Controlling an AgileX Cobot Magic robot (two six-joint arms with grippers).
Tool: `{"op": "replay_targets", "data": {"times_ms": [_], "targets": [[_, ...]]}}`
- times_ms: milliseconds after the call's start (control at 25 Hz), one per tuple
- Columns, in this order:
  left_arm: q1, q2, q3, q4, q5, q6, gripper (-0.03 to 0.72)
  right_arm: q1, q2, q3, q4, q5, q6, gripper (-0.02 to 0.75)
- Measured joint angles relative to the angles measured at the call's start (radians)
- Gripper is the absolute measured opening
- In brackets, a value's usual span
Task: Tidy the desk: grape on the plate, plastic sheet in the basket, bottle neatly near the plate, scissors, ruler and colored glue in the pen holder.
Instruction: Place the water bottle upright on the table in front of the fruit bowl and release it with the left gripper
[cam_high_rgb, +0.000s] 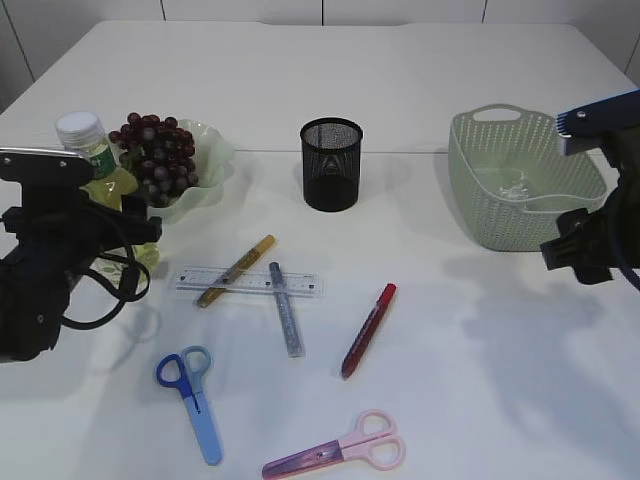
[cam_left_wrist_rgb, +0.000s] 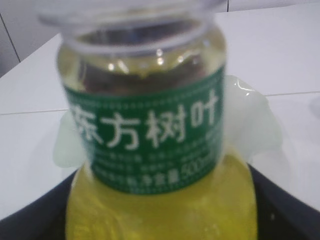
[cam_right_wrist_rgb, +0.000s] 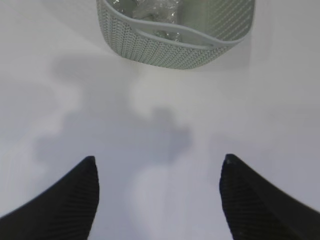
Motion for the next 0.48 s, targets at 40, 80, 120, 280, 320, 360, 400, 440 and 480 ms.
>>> {"op": "replay_targets", "data": {"times_ms": [40, 80, 120, 280, 320, 360, 400, 440, 480], "targets": [[0.000, -0.006, 0.000, 0.000, 0.002, 0.004, 0.582, 0.000, 0.000, 0.000, -0.002, 0.000, 0.000, 0.566], [0.000, -0.014, 0.000, -0.004, 0.002, 0.008, 0.582, 0.000, 0.000, 0.000, -0.002, 0.000, 0.000, 0.568], [0.000, -0.023, 0.000, -0.009, 0.002, 0.014, 0.582, 0.000, 0.000, 0.000, -0.002, 0.000, 0.000, 0.571], [0.000, -0.057, 0.000, -0.024, -0.008, 0.022, 0.580, 0.000, 0.000, 0.000, -0.002, 0.000, 0.000, 0.574], [0.000, -0.063, 0.000, -0.024, -0.012, 0.022, 0.580, 0.000, 0.000, 0.000, -0.002, 0.000, 0.000, 0.574], [0.000, -0.063, 0.000, -0.025, -0.014, 0.022, 0.579, 0.000, 0.000, 0.000, -0.002, 0.000, 0.000, 0.574], [0.000, -0.065, 0.002, -0.025, -0.014, 0.022, 0.579, 0.000, 0.000, 0.000, -0.002, 0.000, 0.000, 0.574], [0.000, -0.065, 0.002, -0.026, -0.014, 0.022, 0.579, 0.000, 0.000, 0.000, -0.002, 0.000, 0.000, 0.574], [0.000, -0.065, 0.004, -0.026, -0.014, 0.022, 0.579, 0.000, 0.000, 0.000, -0.002, 0.000, 0.000, 0.574]]}}
